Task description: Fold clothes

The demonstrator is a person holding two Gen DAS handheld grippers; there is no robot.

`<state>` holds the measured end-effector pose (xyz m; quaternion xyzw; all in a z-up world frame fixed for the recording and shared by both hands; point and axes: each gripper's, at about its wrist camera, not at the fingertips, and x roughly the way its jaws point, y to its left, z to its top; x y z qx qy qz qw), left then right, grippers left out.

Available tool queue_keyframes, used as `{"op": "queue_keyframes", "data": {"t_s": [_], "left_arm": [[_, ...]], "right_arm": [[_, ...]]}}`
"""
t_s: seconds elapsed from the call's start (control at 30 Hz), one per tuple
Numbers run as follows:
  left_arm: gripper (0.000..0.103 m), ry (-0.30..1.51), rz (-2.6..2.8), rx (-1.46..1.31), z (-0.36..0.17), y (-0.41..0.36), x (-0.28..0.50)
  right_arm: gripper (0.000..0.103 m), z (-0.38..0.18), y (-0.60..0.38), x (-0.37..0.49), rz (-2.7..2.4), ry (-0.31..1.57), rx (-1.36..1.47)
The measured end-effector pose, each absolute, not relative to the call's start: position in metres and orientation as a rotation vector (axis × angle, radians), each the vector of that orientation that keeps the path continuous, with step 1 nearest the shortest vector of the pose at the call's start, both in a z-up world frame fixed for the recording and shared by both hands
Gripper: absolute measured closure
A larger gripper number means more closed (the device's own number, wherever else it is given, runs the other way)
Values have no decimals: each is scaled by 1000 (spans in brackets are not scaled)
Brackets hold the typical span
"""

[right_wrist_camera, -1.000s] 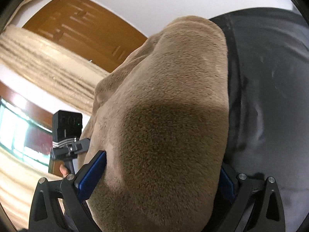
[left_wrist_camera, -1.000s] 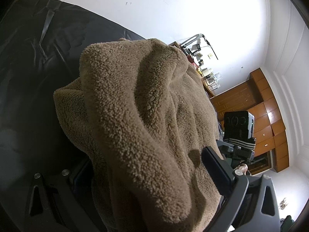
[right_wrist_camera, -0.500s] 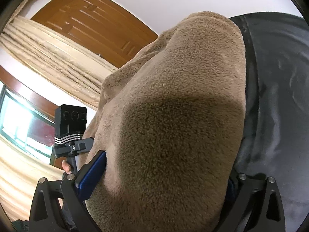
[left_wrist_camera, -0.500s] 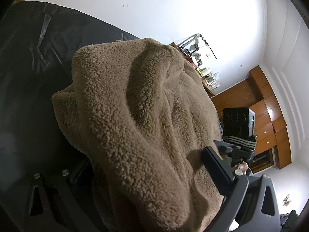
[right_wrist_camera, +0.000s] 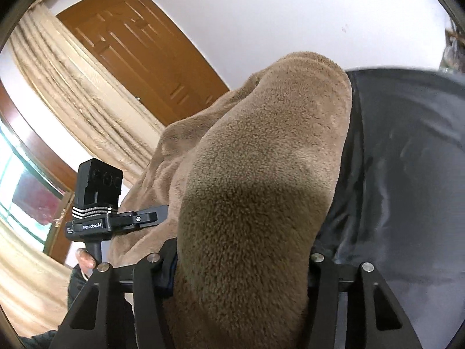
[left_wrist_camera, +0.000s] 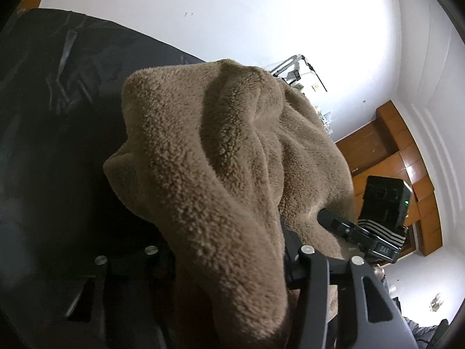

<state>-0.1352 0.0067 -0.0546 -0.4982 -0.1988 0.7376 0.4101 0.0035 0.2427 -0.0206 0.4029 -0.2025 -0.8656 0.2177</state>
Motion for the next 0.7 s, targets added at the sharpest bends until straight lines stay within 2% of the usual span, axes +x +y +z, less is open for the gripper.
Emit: {"op": "queue_keyframes", "data": {"t_s": [0.13, 0.33, 0.7], "left_arm": [[47, -447, 1841, -1226, -36, 26, -114], [47, -272, 1823, -1196, -6, 110, -71], [47, -90, 1662, -1195, 31, 304, -20]], "right_arm": [[46, -3, 253, 27, -2453, -554, 1070], [46, 16, 288, 81, -2569, -548, 1008], [46, 28, 437, 186, -2803, -757, 890]]}}
